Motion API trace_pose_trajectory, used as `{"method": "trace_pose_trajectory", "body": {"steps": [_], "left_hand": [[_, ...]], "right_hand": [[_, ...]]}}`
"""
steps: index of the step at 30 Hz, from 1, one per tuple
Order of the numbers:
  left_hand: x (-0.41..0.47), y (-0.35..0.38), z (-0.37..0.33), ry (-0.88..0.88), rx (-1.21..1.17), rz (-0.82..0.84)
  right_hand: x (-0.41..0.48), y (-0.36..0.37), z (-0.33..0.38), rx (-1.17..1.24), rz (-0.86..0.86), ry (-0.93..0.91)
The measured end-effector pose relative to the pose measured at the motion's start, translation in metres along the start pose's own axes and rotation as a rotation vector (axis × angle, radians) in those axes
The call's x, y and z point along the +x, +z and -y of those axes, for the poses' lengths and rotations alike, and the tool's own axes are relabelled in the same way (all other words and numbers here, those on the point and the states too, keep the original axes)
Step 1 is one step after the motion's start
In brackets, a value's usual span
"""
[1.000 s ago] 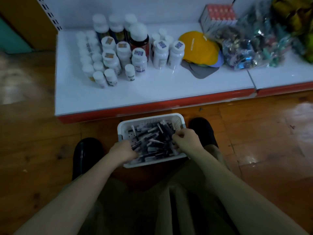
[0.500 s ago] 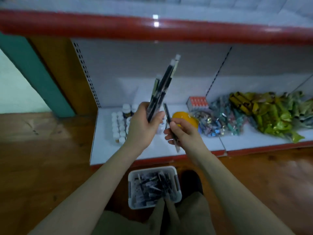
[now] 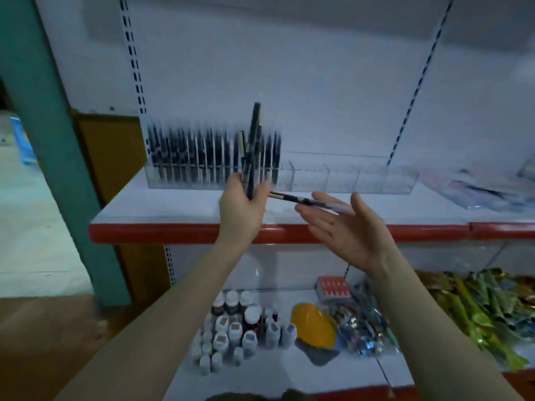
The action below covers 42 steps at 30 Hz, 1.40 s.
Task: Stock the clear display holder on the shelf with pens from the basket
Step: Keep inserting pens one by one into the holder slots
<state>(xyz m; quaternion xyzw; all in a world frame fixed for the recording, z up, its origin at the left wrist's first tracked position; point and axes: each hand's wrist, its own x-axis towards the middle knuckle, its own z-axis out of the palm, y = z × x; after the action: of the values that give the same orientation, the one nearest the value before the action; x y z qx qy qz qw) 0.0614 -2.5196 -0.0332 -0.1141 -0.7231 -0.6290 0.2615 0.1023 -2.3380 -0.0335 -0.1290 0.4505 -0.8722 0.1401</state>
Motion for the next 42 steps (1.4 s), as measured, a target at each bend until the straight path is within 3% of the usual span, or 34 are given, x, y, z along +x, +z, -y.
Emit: {"method": "trace_pose_trajectory", "body": {"steps": [2,6,15,24,33,42], "left_hand": [[0.015,0.003,0.001,-0.078,-0.022,-0.017],[0.039,0.009,0.003,-0.131,-0.016,-0.001],[0.079,0.009,0.016,-0.159,-0.097,0.108],[0.083,0.006,0.023,-0.070,-0.149,0.130],[0.084,-0.005,0.025,-0.220,-0.300,0.107],[0.084,-0.013,0.021,-0.217,-0.299,0.106]], "right_hand": [[0.018,0.009,0.006,0.044,-0.063,-0.066],[0.057,0.023,0.013,-0.182,-0.334,-0.215],[0.129,0.011,0.064,-0.510,-0.549,-0.440],[0.146,-0.002,0.069,-0.786,-0.558,-0.522],[0.173,-0.001,0.080,-0.995,-0.563,-0.545],[0.196,0.003,0.072,-1.142,-0.531,-0.490]]}}
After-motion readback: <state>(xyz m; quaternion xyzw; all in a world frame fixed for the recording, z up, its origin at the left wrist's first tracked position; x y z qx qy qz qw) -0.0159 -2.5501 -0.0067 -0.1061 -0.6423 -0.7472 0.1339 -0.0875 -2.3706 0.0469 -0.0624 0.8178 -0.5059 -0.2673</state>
